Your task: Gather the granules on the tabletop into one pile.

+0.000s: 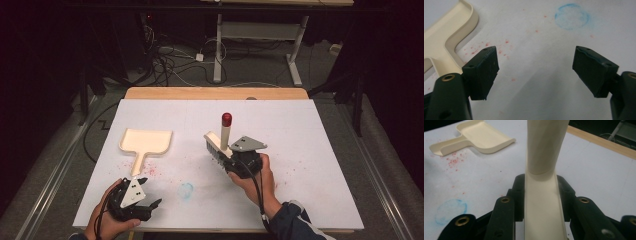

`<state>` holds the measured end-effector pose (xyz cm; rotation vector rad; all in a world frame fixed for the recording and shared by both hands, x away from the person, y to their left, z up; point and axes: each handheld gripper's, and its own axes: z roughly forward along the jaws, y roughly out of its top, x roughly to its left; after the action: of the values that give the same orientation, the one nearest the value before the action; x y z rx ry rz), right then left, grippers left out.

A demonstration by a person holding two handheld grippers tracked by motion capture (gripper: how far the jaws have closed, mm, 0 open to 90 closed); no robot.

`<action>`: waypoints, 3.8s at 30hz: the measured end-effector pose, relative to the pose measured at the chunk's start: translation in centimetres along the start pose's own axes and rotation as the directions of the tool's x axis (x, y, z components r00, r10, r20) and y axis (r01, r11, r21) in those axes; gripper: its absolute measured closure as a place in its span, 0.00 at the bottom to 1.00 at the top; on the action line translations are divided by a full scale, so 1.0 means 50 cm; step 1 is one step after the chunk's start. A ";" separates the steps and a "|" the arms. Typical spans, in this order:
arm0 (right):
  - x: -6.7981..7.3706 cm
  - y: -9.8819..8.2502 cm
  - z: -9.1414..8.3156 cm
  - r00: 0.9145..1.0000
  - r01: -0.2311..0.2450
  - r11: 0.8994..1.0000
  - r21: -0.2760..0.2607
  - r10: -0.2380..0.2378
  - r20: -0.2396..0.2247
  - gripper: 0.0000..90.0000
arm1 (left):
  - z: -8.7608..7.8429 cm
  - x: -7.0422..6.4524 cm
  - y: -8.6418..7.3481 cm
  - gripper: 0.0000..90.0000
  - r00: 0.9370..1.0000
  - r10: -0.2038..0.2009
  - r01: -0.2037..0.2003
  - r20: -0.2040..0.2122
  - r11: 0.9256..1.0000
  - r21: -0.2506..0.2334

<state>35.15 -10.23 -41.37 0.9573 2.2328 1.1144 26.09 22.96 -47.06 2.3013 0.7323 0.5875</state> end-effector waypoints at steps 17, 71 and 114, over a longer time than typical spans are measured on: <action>-0.026 -0.002 -0.040 0.997 0.079 0.991 0.111 -0.077 -0.030 0.75 | 0.003 0.001 0.001 0.22 1.000 0.006 -0.006 0.011 1.000 0.011; -0.364 -0.155 -0.209 0.963 0.093 0.976 0.195 -0.039 -0.266 0.60 | 0.004 0.009 0.013 0.22 1.000 -0.005 0.005 -0.002 1.000 -0.009; -0.423 -0.149 0.000 0.966 -0.234 0.904 0.357 0.174 0.192 0.53 | 0.020 0.002 0.014 0.22 1.000 0.007 -0.008 0.026 1.000 0.031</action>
<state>46.05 -29.37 -45.49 1.4138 2.2994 0.6661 26.95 22.14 -47.25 2.3362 0.7258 0.5525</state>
